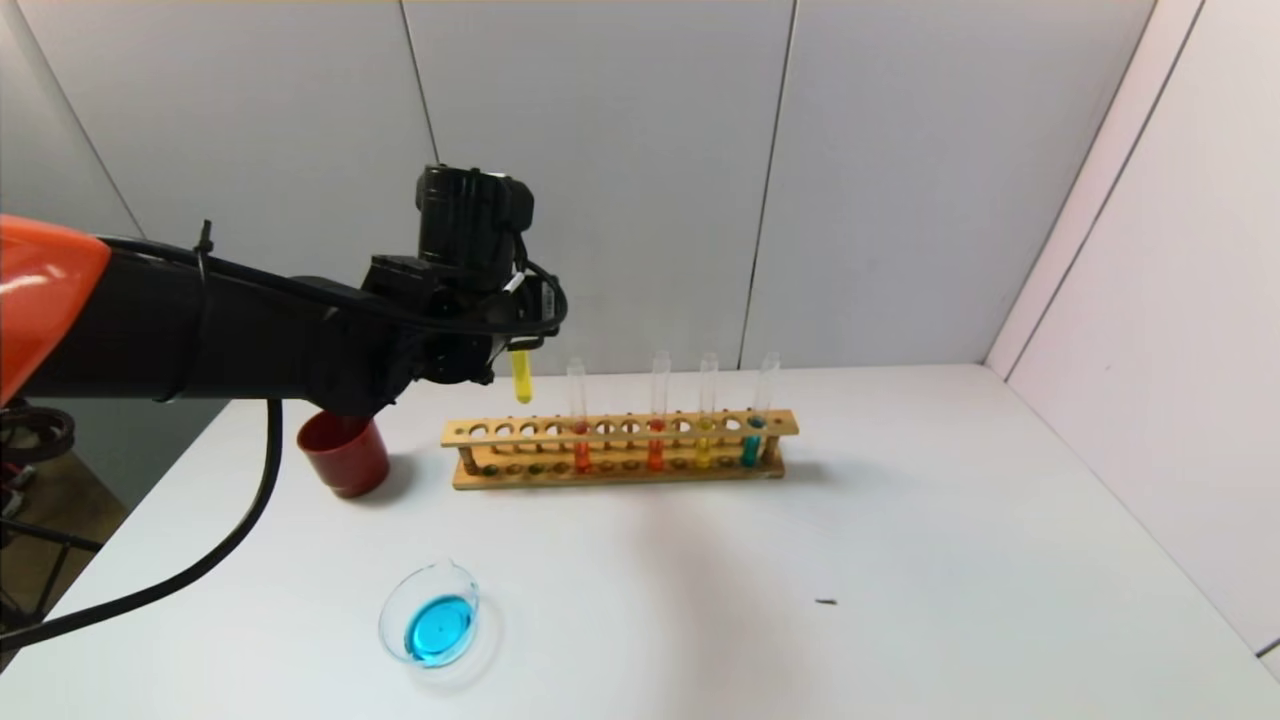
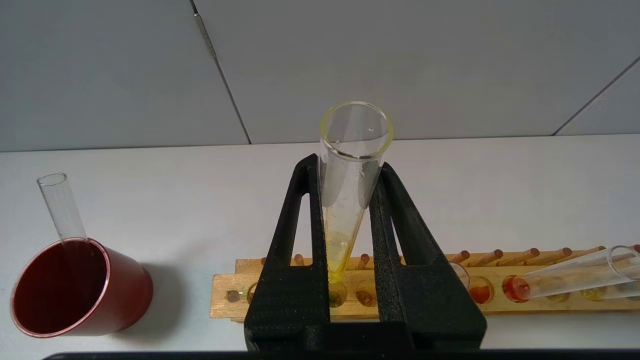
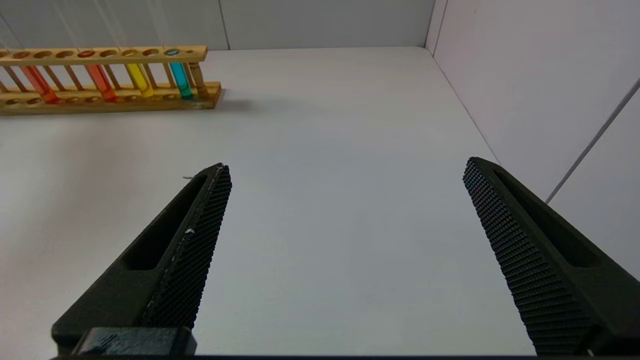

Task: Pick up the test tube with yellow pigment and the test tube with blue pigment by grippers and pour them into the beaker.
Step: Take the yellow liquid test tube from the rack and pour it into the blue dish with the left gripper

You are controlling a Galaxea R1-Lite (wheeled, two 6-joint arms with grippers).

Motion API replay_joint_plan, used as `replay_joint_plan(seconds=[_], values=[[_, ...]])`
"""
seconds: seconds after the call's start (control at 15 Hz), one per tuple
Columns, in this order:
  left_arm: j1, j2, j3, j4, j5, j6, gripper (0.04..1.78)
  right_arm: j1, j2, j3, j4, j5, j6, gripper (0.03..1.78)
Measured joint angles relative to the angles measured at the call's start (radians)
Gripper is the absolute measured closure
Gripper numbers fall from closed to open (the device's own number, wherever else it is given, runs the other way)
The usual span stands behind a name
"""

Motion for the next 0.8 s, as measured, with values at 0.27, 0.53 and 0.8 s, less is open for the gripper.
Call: replay_joint_plan(seconds=[0.27, 0.53, 0.8], values=[[0.000, -0.074, -0.013, 0.125, 0.001, 0.024, 1.52, 0.000, 0.000, 0.000, 0.000, 0.000, 0.000, 0.11], [0.000, -0.210, 0.086, 0.227, -0.001, 0.086, 1.52, 0.000, 0.000, 0.000, 0.000, 0.000, 0.000, 0.11], [0.010, -0.387, 0.297, 0.244, -0.020, 0.192, 1.52, 0.000, 0.000, 0.000, 0.000, 0.000, 0.000, 0.11]])
